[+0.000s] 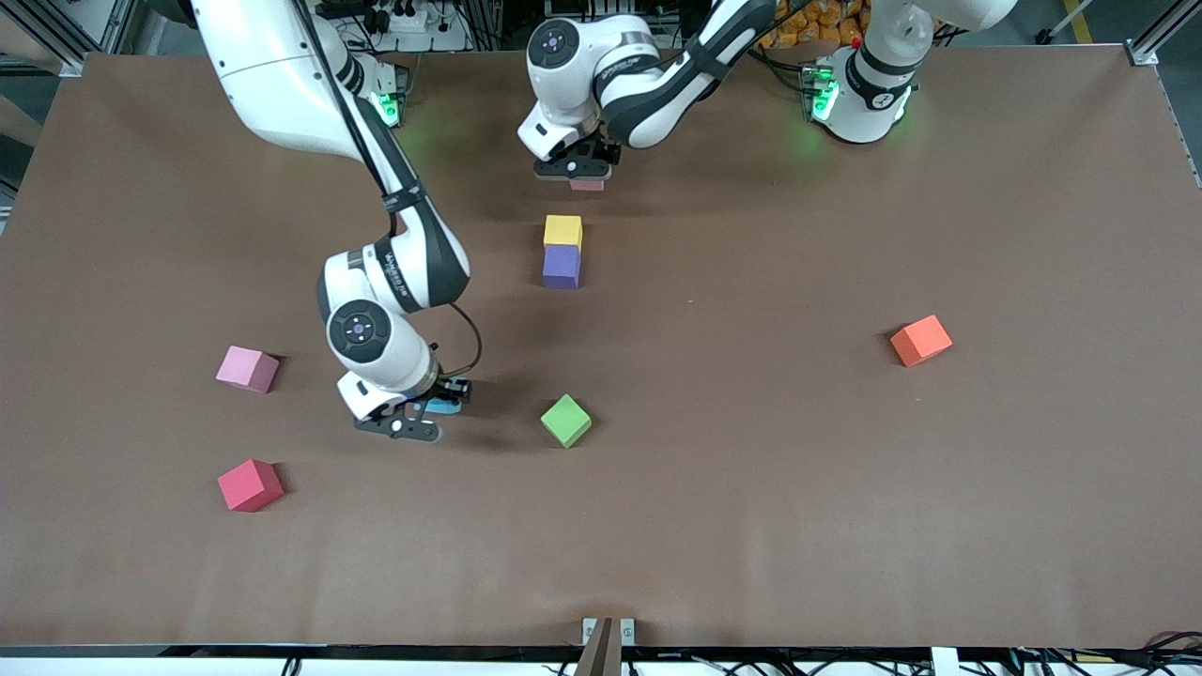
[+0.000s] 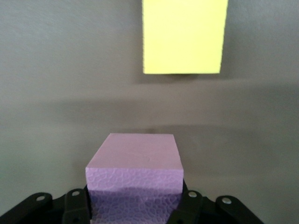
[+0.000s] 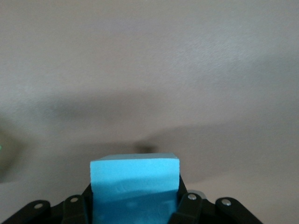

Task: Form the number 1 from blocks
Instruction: 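Place the lavender block beyond yellow with the left gripper while the right carries cyan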

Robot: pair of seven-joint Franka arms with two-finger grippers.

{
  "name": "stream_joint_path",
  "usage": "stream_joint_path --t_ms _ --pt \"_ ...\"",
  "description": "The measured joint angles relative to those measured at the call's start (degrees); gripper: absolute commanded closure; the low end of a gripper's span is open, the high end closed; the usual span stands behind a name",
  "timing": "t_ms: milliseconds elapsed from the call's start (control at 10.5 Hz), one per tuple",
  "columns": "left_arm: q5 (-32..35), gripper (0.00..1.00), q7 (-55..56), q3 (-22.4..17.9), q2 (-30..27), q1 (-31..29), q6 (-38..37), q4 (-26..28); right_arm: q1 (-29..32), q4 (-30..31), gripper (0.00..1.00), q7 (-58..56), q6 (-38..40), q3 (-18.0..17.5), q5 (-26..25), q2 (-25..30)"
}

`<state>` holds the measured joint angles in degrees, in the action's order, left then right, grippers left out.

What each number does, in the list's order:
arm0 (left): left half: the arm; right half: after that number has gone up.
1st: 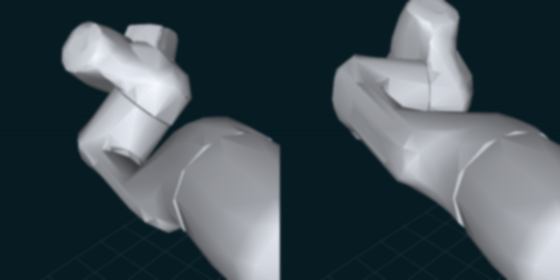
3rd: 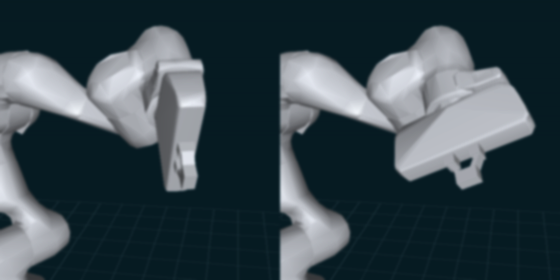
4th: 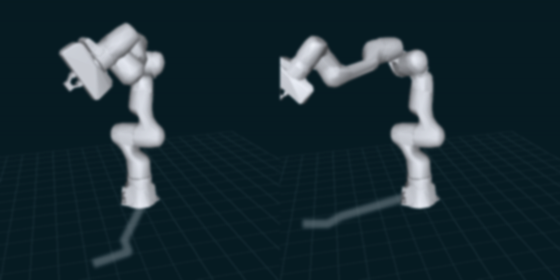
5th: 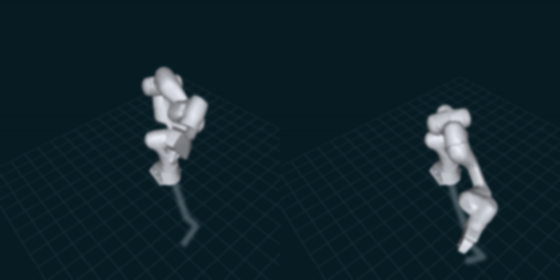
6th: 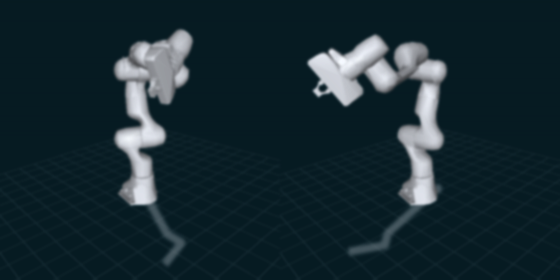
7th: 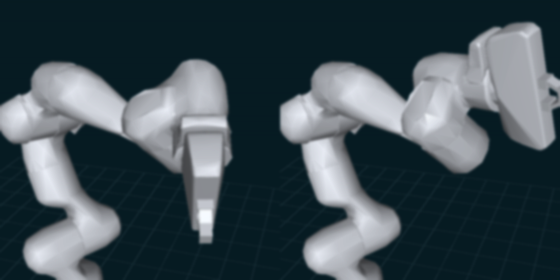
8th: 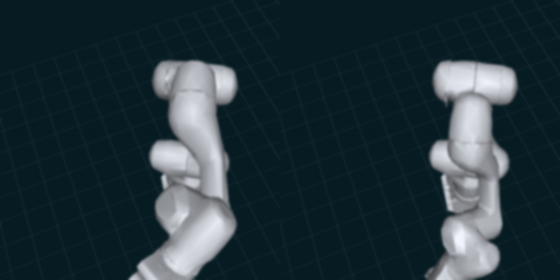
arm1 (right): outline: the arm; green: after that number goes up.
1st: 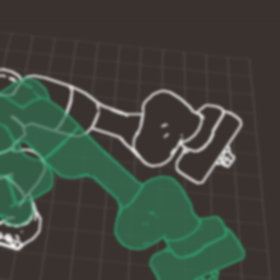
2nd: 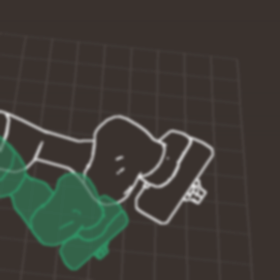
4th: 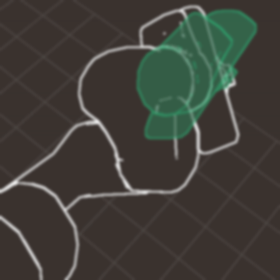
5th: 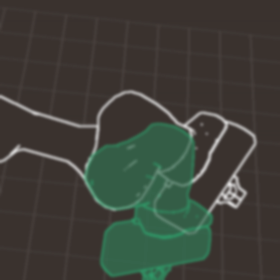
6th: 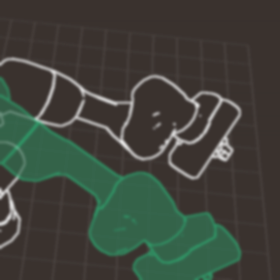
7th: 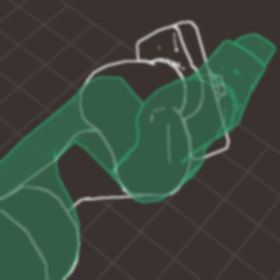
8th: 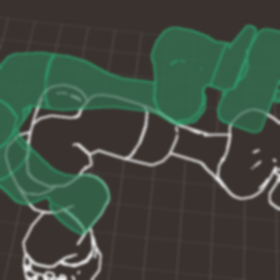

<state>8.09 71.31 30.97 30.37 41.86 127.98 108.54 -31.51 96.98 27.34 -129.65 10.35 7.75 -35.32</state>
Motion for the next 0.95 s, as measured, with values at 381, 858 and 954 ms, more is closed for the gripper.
stream_joint_path --t_ms 381,858,954 --pt "0.06 1.00 0.79 -0.31 5.66 1.19 0.18 -5.18 1.50 0.21 0.45 -2.23 0.06 0.49 0.24 0.15" --pt "1.89 1.00 0.79 -1.29 7.03 1.54 0.42 -6.40 0.93 0.23 0.45 -2.23 0.04 0.41 2.03 0.15" --pt "2.36 1.00 0.79 -1.32 7.49 1.54 0.43 -6.83 0.53 0.23 0.45 -2.21 0.04 0.41 2.59 0.15"
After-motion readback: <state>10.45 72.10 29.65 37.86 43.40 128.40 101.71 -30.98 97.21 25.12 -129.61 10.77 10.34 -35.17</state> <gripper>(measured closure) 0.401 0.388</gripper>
